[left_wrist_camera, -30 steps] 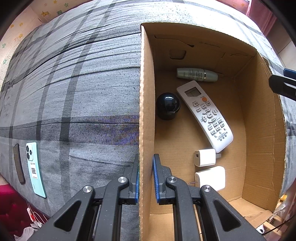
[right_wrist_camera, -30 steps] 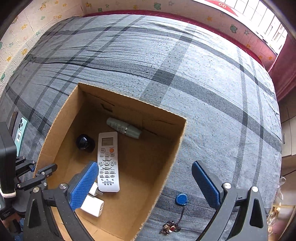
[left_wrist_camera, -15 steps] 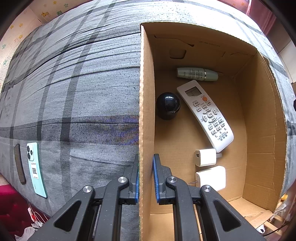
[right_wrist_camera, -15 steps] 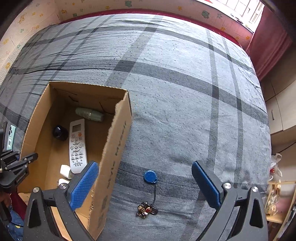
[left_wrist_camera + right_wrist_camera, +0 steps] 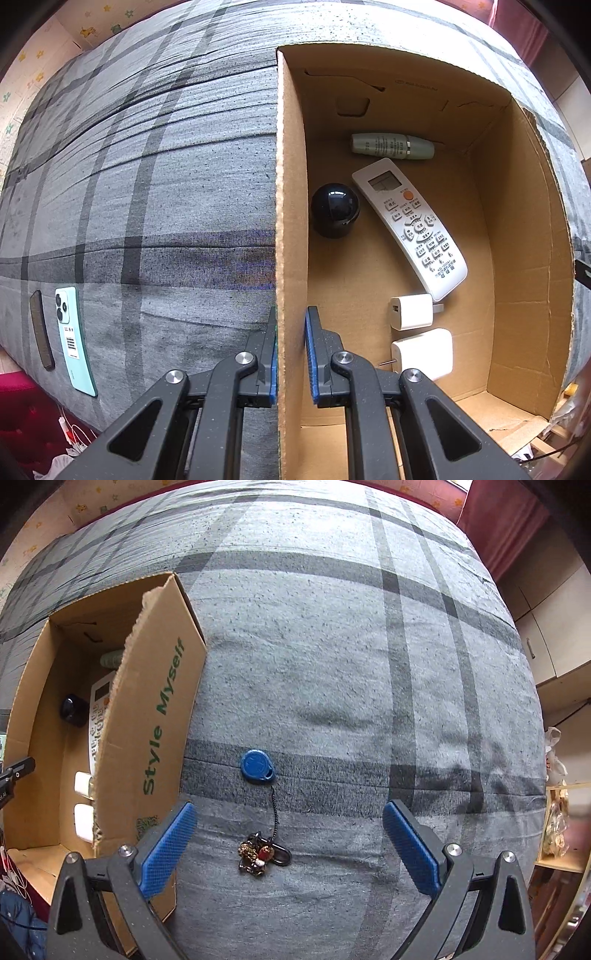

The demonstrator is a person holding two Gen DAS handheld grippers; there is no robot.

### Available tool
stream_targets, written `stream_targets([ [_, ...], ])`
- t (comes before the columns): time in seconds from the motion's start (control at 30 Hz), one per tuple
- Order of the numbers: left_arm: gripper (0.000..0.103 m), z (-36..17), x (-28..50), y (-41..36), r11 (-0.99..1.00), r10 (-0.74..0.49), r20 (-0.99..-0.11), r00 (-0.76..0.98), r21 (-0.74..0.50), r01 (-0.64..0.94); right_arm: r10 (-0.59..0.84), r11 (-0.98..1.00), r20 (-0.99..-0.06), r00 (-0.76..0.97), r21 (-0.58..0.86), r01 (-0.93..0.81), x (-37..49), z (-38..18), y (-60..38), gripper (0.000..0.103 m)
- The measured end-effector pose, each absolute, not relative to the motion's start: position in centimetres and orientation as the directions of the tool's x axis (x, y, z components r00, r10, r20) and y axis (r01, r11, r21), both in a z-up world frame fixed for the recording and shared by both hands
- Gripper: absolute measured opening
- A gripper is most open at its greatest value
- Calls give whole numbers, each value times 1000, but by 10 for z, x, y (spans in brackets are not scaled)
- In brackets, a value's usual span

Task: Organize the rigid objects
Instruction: 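Move the right gripper out to the keyring on the bed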

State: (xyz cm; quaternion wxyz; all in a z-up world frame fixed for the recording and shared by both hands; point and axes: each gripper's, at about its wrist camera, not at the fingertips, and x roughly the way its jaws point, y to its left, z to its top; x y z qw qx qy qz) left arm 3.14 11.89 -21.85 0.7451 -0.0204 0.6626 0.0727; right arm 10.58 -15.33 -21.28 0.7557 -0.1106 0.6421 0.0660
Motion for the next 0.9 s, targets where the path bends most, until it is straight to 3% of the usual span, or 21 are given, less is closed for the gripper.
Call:
stream_targets([
  [0.9,12,-218,30,116,990,90,-989,117,76,-121,-59,981,-998,22,-62,-181,70,-318,-157,103],
])
